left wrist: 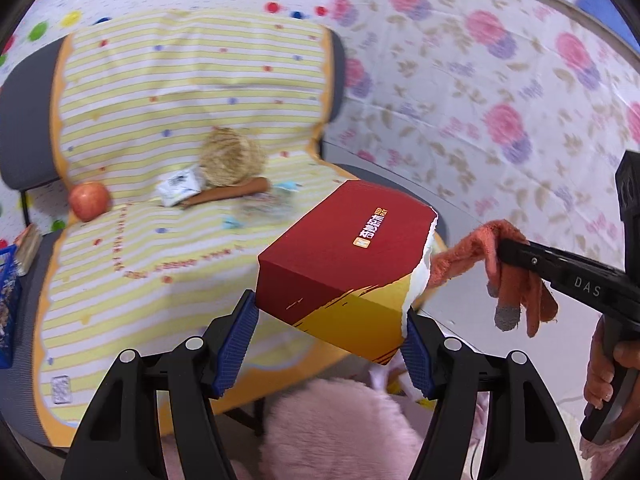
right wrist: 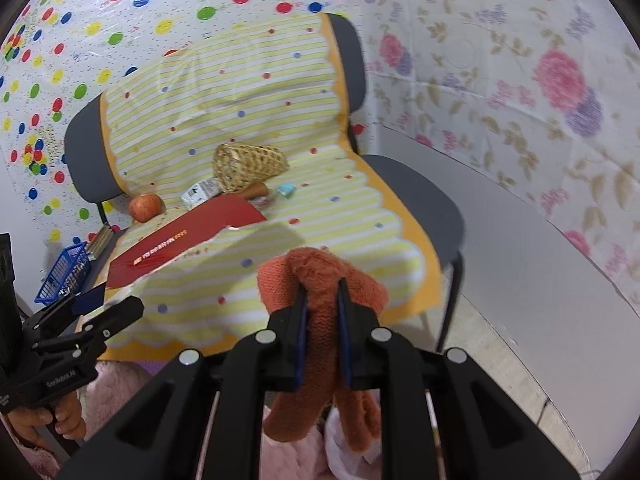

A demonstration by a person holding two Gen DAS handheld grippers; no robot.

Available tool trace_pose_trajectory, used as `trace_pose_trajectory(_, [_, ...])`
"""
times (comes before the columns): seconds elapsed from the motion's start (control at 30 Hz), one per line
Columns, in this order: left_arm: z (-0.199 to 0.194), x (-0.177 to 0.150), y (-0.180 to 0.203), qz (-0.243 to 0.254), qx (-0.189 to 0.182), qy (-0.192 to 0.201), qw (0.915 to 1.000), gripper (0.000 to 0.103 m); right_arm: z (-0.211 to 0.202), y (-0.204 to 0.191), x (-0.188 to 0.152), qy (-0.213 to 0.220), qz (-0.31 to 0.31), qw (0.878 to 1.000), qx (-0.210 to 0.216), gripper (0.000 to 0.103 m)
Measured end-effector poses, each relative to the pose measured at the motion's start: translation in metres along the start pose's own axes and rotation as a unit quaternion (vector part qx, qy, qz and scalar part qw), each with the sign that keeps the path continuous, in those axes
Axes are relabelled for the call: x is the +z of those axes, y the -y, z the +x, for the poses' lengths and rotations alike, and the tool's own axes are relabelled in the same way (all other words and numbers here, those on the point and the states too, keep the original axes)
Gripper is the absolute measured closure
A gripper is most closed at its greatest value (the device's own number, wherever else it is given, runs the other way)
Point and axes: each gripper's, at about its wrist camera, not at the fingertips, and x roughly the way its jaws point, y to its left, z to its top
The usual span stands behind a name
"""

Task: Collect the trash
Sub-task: 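Carry the red box and orange glove with both grippers over the bin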

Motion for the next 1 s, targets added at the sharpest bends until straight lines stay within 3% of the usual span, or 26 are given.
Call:
trace_pose_trajectory(0.47, [0.029, -0.033, 0.088, 0.079, -0.085, -0.050, 0.9920, 0.036, -0.060, 0.064, -0.070, -0.010, 0.065, 0.994, -0.091, 0.088])
trace_pose_trajectory(0.77, [0.048, -0.049, 0.122, 0.103, -0.102, -0.077, 0.9865, 0.036, -0.064, 0.086, -0.096, -0.023, 0.092, 0.990, -0.103, 0.088])
trace_pose_trajectory(1.0, [0.078, -0.049, 0.135, 0.109, -0.107, -0.111, 0.9822, 0.035, -0.039, 0.107, -0.101, -0.043, 0.110, 0.989, -0.093, 0.086])
